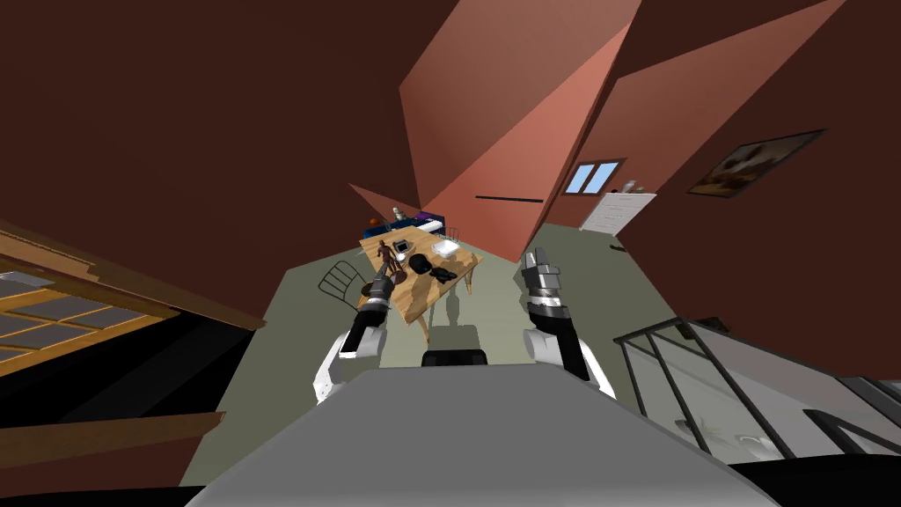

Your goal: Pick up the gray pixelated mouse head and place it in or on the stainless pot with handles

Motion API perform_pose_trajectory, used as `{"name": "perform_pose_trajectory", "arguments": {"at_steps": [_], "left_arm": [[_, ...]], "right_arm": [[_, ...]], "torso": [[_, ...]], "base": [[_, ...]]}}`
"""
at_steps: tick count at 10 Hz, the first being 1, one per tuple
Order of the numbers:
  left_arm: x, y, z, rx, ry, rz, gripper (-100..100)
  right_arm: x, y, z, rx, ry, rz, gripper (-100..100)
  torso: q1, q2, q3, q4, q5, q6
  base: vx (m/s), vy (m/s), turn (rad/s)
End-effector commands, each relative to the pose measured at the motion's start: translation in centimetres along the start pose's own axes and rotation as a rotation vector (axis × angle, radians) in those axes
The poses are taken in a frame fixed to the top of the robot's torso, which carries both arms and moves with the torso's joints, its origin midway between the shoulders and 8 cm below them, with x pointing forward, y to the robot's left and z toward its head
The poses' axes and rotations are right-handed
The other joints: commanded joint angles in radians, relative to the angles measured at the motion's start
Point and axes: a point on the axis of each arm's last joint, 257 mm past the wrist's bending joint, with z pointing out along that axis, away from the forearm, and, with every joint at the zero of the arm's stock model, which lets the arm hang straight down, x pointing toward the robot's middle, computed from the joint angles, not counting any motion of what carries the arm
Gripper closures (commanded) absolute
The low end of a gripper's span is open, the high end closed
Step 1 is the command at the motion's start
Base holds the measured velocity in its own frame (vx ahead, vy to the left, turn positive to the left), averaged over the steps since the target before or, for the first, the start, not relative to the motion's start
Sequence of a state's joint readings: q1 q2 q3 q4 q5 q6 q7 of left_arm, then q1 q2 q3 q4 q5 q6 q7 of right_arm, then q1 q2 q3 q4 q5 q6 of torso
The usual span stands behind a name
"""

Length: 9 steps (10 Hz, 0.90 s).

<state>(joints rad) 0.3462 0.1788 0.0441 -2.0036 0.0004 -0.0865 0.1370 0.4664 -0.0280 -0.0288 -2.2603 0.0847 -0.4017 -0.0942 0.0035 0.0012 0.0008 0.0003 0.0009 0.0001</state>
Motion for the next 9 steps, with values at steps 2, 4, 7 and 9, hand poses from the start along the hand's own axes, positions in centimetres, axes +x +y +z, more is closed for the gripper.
{"name": "perform_pose_trajectory", "arguments": {"at_steps": [2,4,7,9], "left_arm": [[-0.6,2.5,0.4,-0.068,-0.001,0.001,-100],[-0.7,5.5,0.6,-0.149,0.0,0.006,-100],[-0.8,8.4,0.5,-0.229,0.002,0.015,-100],[-0.9,11.2,0.2,-0.305,0.005,0.028,-100]], "right_arm": [[0.0,0.0,0.0,0.0,0.0,0.0,0],[0.0,0.0,0.0,0.0,0.0,0.0,0],[0.0,0.0,0.0,0.0,0.0,0.0,0],[0.0,0.0,0.0,0.0,0.0,0.0,0]], "torso": [[0.0,0.0,0.0,0.0,0.0,0.0],[-0.002,-0.002,-0.001,0.0,0.0,0.0],[-0.002,-0.002,-0.001,0.0,0.0,0.0],[-0.003,-0.003,-0.002,-0.001,-0.001,0.0]], "base": [[-0.017,0.035,-0.068],[-0.005,0.019,-0.097],[0.002,0.017,-0.082],[0.016,0.011,-0.143]]}}
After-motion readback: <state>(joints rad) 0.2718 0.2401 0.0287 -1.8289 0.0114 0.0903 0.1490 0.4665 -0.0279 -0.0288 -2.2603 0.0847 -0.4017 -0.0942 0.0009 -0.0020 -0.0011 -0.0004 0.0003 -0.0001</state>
